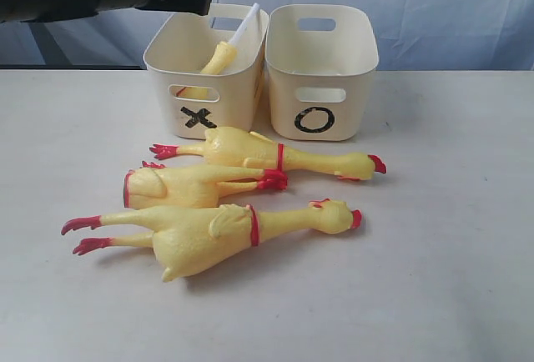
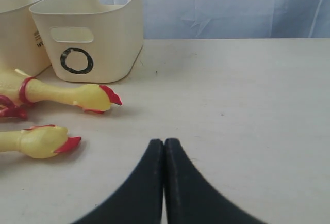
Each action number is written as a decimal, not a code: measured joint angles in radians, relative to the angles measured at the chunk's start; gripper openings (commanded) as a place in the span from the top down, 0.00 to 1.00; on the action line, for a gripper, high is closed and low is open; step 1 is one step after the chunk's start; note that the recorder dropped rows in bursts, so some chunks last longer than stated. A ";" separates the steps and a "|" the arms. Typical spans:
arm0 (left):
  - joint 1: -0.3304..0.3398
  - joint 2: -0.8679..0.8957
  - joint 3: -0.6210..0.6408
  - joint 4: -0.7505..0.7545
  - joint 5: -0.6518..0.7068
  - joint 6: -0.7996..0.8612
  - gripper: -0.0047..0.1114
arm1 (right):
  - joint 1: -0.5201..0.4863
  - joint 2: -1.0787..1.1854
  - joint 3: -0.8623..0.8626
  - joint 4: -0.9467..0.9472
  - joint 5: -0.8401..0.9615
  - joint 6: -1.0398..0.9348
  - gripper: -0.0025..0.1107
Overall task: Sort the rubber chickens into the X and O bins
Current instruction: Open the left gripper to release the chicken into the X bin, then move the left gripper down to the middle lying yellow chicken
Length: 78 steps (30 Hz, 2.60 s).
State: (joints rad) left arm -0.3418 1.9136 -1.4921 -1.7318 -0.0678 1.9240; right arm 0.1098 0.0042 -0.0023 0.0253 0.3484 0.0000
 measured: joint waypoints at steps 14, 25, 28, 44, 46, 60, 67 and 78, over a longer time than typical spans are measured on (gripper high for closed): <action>0.000 -0.202 0.206 0.000 0.042 0.053 0.96 | 0.000 0.000 0.000 0.000 0.000 0.000 0.99; 0.000 -0.407 0.421 0.113 0.110 0.055 0.96 | 0.000 0.000 0.000 0.000 0.000 0.000 0.99; 0.000 -0.459 0.486 0.142 0.159 0.055 0.96 | 0.000 0.000 0.000 0.000 0.000 0.000 0.99; 0.000 -0.525 0.643 0.660 0.632 0.022 0.96 | 0.000 0.000 0.000 0.000 0.000 0.000 0.99; 0.000 -0.512 0.643 0.662 0.632 0.021 0.96 | 0.000 0.000 0.000 0.000 0.000 0.000 0.99; 0.000 -0.315 0.644 0.630 0.595 0.102 0.65 | 0.000 0.000 0.000 0.000 0.000 0.000 0.99; 0.000 -0.248 0.642 0.460 0.556 0.174 0.49 | 0.000 0.000 0.000 0.000 0.000 0.000 0.99; 0.000 -0.150 0.585 0.369 0.546 0.174 0.46 | 0.000 0.000 0.000 0.000 0.000 0.000 0.99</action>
State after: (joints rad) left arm -0.3418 1.7634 -0.9073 -1.3633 0.4778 2.0977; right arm 0.1098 0.0042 -0.0023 0.0253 0.3484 0.0000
